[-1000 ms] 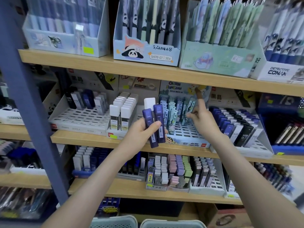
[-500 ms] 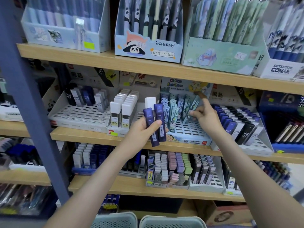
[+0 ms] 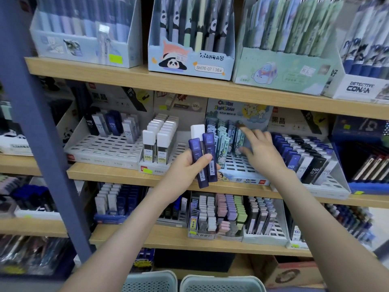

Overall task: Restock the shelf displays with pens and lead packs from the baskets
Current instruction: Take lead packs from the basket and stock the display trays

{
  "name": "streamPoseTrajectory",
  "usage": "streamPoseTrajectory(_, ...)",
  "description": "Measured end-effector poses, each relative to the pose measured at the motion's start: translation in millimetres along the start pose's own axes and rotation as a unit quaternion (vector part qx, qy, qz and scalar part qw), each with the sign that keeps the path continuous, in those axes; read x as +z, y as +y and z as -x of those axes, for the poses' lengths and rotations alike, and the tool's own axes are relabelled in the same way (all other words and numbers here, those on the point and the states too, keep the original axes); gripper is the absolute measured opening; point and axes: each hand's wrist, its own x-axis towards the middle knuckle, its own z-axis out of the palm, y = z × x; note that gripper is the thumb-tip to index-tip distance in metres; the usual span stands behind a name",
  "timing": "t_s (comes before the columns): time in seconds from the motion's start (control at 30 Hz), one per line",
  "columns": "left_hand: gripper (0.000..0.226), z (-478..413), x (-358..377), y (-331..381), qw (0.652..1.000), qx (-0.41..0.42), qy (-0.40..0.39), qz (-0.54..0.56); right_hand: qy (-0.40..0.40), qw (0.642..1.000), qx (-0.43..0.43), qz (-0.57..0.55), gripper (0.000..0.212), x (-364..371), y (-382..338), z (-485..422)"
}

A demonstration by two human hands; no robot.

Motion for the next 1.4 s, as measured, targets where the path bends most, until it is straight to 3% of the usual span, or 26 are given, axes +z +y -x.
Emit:
streamPoseTrajectory(0.17, 0.013, 1, 2, -1, 1.000, -0.007, -0.001, 0.004, 0.006, 1.000, 0.007, 0.019, 0.053, -2, -1, 2)
streamPoseTrajectory(0.37, 0.016, 3, -1, 0, 1.000, -0.003, 0.000, 0.006, 0.060, 0.997, -0.027, -0.036, 0.052, 0, -13, 13)
streamPoseTrajectory(0.5, 0.015, 1, -1, 2, 1.000, -0.003, 0.000, 0.006, 0.096, 0.995, -0.031, 0.028, 0.047, 1, -8, 13)
streamPoseTrajectory(0.63, 0.015, 1, -1, 1, 1.000, -0.004, 0.001, -0.001, 0.088, 0.995, -0.035, 0.044, 0.051, 0, -8, 11)
streamPoseTrajectory(0.9, 0.013, 3, 3, 0, 1.000, -0.007, -0.006, -0.009, 0.074, 0.996, -0.037, -0.037, 0.052, -3, -13, 8)
streamPoseTrajectory(1.13, 0.013, -1, -2, 1, 1.000, 0.004, 0.003, -0.010, 0.041, 0.997, -0.060, 0.033, 0.050, 1, -18, -6)
streamPoseTrajectory(1.3, 0.013, -3, -7, -1, 1.000, 0.006, 0.011, -0.006, 0.094, 0.993, -0.023, -0.062, 0.044, 3, -13, -3)
streamPoseTrajectory(1.4, 0.012, -3, -7, -3, 1.000, 0.006, 0.015, 0.002, 0.121, 0.978, 0.051, -0.164, 0.043, 5, -13, 1)
